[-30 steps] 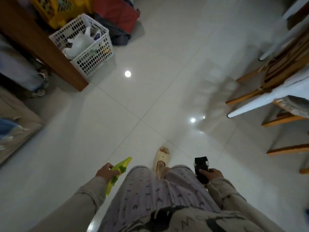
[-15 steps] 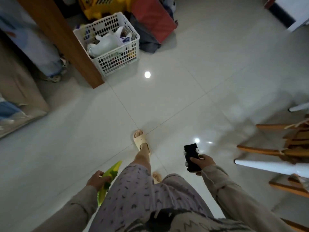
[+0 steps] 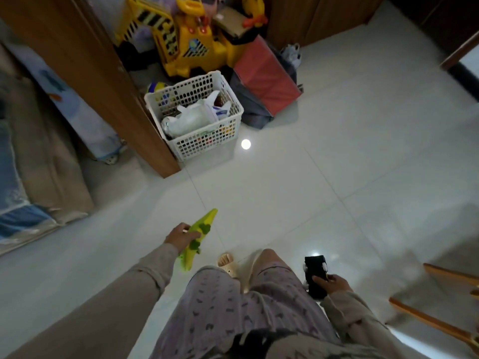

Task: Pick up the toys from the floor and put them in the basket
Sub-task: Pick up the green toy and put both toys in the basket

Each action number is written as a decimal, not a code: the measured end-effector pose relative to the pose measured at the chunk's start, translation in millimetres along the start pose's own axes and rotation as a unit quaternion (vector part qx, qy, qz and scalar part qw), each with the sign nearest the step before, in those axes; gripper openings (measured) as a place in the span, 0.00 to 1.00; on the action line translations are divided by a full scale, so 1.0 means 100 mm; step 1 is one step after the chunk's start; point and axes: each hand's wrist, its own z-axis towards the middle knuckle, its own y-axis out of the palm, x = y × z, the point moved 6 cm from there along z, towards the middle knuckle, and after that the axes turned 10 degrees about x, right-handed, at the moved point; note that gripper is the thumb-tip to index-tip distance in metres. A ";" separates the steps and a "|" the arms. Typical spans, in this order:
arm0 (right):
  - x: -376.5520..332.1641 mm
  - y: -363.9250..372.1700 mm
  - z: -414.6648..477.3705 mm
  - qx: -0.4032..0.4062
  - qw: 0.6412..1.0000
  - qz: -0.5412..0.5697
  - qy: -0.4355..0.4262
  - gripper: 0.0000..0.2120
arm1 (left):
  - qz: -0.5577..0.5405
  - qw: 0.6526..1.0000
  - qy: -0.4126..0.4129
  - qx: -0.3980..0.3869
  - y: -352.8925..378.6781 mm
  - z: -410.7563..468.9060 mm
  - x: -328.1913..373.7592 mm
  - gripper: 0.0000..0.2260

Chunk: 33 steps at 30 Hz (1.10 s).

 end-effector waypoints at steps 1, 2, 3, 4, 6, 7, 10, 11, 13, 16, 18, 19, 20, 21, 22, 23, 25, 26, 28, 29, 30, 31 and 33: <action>-0.14 -0.03 0.08 0.000 1.000 -0.001 -0.002 0.19 | -0.030 1.000 -0.002 -0.004 -0.03 0.07 0.13 0.11; -0.28 -0.05 0.16 0.001 1.000 -0.009 -0.006 0.19 | -0.055 0.998 -0.007 -0.002 -0.05 0.14 0.24 0.10; -0.43 -0.07 0.23 -0.001 1.000 -0.019 -0.009 0.19 | -0.071 0.997 -0.013 0.006 -0.08 0.21 0.31 0.09; -0.58 -0.08 0.30 -0.004 1.000 -0.027 -0.014 0.19 | -0.078 0.997 -0.016 0.013 -0.10 0.28 0.37 0.08; -0.96 -0.10 0.44 -0.017 0.998 -0.044 -0.028 0.20 | -0.090 0.995 -0.032 0.007 -0.13 0.40 0.44 0.08; -1.18 -0.11 0.51 -0.024 0.998 -0.054 -0.037 0.20 | -0.095 0.994 -0.047 -0.003 -0.12 0.45 0.45 0.08; -1.94 -0.18 0.70 -0.037 0.991 -0.101 -0.078 0.22 | -0.061 0.993 -0.097 0.016 -0.15 0.62 0.37 0.10; -2.21 -0.22 0.75 -0.039 0.986 -0.131 -0.094 0.22 | -0.060 0.991 -0.119 0.033 -0.16 0.65 0.32 0.11; -2.76 -0.32 0.88 -0.035 0.976 -0.173 -0.125 0.24 | -0.076 0.980 -0.172 0.062 -0.17 0.67 0.25 0.12; -3.48 -0.43 1.03 -0.053 0.969 -0.182 -0.156 0.26 | -0.125 0.963 -0.226 0.078 -0.10 0.65 0.23 0.11; -3.90 -0.46 1.13 -0.065 0.964 -0.194 -0.171 0.27 | -0.156 0.954 -0.236 0.093 -0.07 0.69 0.36 0.12; -4.09 -0.47 1.16 -0.069 0.960 -0.204 -0.179 0.27 | -0.165 0.952 -0.239 0.100 -0.06 0.69 0.45 0.14; -4.25 -0.47 1.18 -0.073 0.955 -0.217 -0.187 0.27 | -0.167 0.951 -0.240 0.101 -0.05 0.71 0.54 0.17; -4.40 -0.46 1.19 -0.075 0.952 -0.227 -0.192 0.26 | -0.163 0.952 -0.241 0.099 -0.05 0.73 0.62 0.19; -4.53 -0.43 1.22 -0.077 0.949 -0.233 -0.199 0.26 | -0.158 0.953 -0.242 0.094 -0.05 0.76 0.70 0.20; -4.67 -0.40 1.24 -0.079 0.948 -0.235 -0.202 0.25 | -0.152 0.954 -0.244 0.088 -0.05 0.81 0.78 0.20; -4.91 -0.33 1.27 -0.085 0.948 -0.232 -0.201 0.25 | -0.135 0.955 -0.252 0.075 -0.08 0.95 0.89 0.18; -5.01 -0.29 1.29 -0.087 0.946 -0.238 -0.203 0.25 | -0.120 0.957 -0.255 0.072 -0.11 1.05 0.95 0.16; -5.19 -0.19 1.32 -0.089 0.942 -0.251 -0.204 0.24 | -0.087 0.961 -0.255 0.063 -0.20 1.26 1.08 0.12; -5.27 -0.15 1.33 -0.089 0.942 -0.254 -0.202 0.24 | -0.078 0.963 -0.250 0.059 -0.27 1.37 1.16 0.11; -5.35 -0.10 1.34 -0.089 0.942 -0.255 -0.199 0.24 | -0.070 0.966 -0.242 0.053 -0.34 1.50 1.26 0.11; -5.43 -0.06 1.36 -0.088 0.943 -0.256 -0.193 0.24 | -0.058 0.969 -0.234 0.047 -0.43 1.64 1.35 0.12; -5.54 0.01 1.38 -0.090 0.948 -0.253 -0.172 0.25 | -0.032 0.973 -0.223 0.039 -0.64 1.93 1.56 0.12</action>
